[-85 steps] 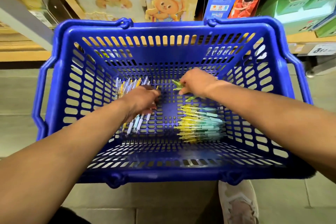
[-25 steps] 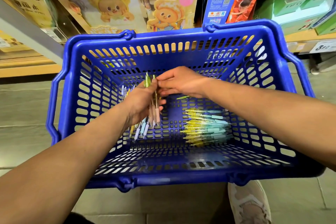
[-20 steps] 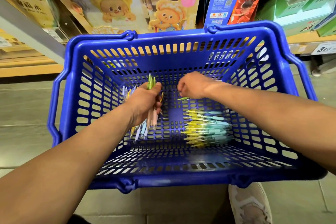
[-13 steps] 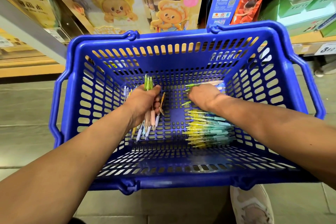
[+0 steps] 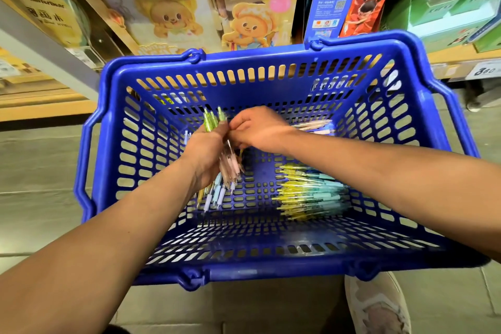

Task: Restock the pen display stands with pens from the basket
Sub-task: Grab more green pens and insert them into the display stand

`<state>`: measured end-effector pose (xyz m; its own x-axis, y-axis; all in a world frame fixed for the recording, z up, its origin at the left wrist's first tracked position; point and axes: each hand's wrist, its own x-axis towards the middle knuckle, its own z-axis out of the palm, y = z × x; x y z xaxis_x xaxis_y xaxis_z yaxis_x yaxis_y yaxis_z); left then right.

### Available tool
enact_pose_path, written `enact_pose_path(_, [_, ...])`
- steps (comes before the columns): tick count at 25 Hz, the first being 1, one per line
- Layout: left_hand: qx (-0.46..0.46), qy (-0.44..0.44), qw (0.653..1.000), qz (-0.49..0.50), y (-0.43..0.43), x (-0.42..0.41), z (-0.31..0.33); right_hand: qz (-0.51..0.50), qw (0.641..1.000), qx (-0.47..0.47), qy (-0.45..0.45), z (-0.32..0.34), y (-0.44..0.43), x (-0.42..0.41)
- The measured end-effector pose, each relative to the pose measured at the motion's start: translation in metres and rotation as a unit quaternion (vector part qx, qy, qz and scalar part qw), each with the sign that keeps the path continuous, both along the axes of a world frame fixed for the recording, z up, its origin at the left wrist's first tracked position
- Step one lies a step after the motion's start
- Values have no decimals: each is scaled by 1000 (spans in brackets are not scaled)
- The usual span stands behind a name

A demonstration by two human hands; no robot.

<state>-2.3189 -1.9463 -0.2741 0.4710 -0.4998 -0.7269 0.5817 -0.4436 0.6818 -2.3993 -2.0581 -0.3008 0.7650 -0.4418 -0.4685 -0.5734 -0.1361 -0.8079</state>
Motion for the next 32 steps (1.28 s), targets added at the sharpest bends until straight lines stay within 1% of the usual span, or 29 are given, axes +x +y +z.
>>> enact_pose_path(2, [14,-10,1000,-10,3,2,1,15,999,31,-2,-2,1,-2])
enact_pose_path(4, [37,-32,999,-20,6,6,0,58,998,21,8,-1,-4,-5])
enact_pose_path(6, [48,-38,998,-19,7,9,-1,78,996,-26,30,-5,-17,-11])
enact_pose_path(8, [55,-38,998,-16,7,9,-1,109,983,-118,92,-15,-33,-21])
enact_pose_path(9, [57,-39,997,-15,7,9,-2,139,963,-184,141,-22,-41,-28])
enact_pose_path(11, [54,-35,998,-12,7,8,-3,217,901,-297,231,-35,-55,-41])
enact_pose_path(12, [51,-30,998,-13,7,8,-3,252,871,-329,264,-40,-59,-48])
enact_pose_path(13, [48,-26,998,-14,7,8,-4,275,851,-343,288,-43,-61,-53])
enact_pose_path(15, [50,-23,998,-22,6,8,-3,296,827,-364,311,-49,-58,-58])
enact_pose_path(18, [53,-21,998,-30,5,8,-3,319,784,-431,313,-55,-48,-58])
enact_pose_path(19, [54,-21,998,-32,5,7,-3,325,775,-444,311,-54,-47,-58])
enact_pose_path(20, [55,-24,998,-36,5,7,-4,326,775,-446,307,-53,-48,-57])
enact_pose_path(21, [56,-28,997,-41,6,7,-4,320,784,-440,298,-51,-49,-57])
enact_pose_path(22, [56,-32,997,-44,6,7,-5,305,802,-427,284,-49,-50,-56])
enact_pose_path(23, [53,-32,997,-42,6,7,-4,279,832,-401,265,-45,-51,-53])
enact_pose_path(24, [47,-28,998,-37,5,6,-3,244,870,-356,238,-40,-50,-49])
enact_pose_path(26, [37,-22,999,-25,3,4,-2,162,945,-227,169,-27,-43,-37])
enact_pose_path(27, [36,-21,999,-17,2,2,-2,127,970,-165,126,-21,-38,-30])
enact_pose_path(29, [34,-21,999,-6,1,1,-1,81,992,-71,58,-9,-26,-14])
enact_pose_path(30, [33,-22,999,-2,1,0,-1,56,998,-17,36,-7,-19,-7])
enact_pose_path(32, [30,-14,999,8,2,1,0,13,997,76,7,-5,-9,1])
